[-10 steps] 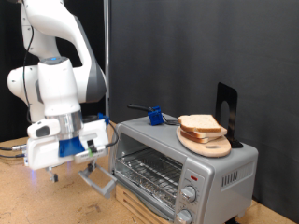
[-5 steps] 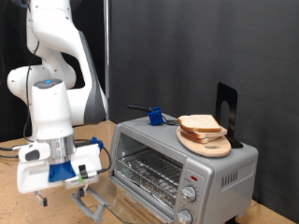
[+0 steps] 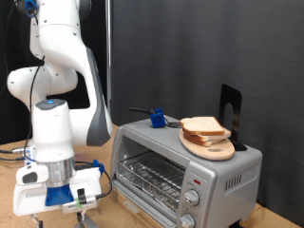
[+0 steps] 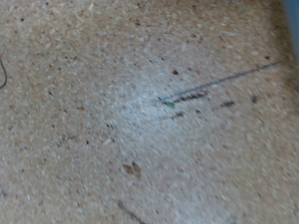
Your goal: Make a piece of toast with the oven
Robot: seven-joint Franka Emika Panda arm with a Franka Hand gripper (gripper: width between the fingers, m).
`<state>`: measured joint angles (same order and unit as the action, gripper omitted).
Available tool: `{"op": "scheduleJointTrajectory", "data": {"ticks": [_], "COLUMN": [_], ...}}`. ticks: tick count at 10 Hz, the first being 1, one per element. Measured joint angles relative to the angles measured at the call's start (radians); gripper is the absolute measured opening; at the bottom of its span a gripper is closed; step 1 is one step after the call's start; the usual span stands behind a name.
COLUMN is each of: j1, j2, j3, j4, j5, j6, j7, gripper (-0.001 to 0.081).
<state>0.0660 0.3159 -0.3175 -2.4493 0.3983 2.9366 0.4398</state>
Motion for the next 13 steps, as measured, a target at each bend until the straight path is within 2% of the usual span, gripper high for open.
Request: {"op": "scheduleJointTrajectory", "data": {"ticks": [1,3,5,6,7,9,10,12,13], "j1": [-0.005,-0.048,-0.093,-0.090,-0.100,-0.138,-0.148,-0.155,-0.154], "j2": [0.002,-0.026,-0.111,-0.104,-0.106,-0.169,-0.210,-0.284,-0.320], "j3": [-0.007,-0.005,-0.001,-0.001,0.022,0.071,0.071,0.067,0.069], "j4": [0.003,0.009,0.009,0.006,0.007,0.031,0.038,0.042,0.042], "j5": [-0.008,0.003,0.018,0.007,0.089,0.354,0.439,0.532,0.575], "j6": [-0.021,-0.085,-0.205,-0.191,-0.199,-0.356,-0.434,-0.556,-0.587], "j7": [-0.015,-0.119,-0.209,-0.190,-0.245,-0.469,-0.542,-0.609,-0.618], "gripper": [0.0806,0.0806,0.0806,0.0806,0.0806,0.0806,0.0806,0.0806,0.0806]}}
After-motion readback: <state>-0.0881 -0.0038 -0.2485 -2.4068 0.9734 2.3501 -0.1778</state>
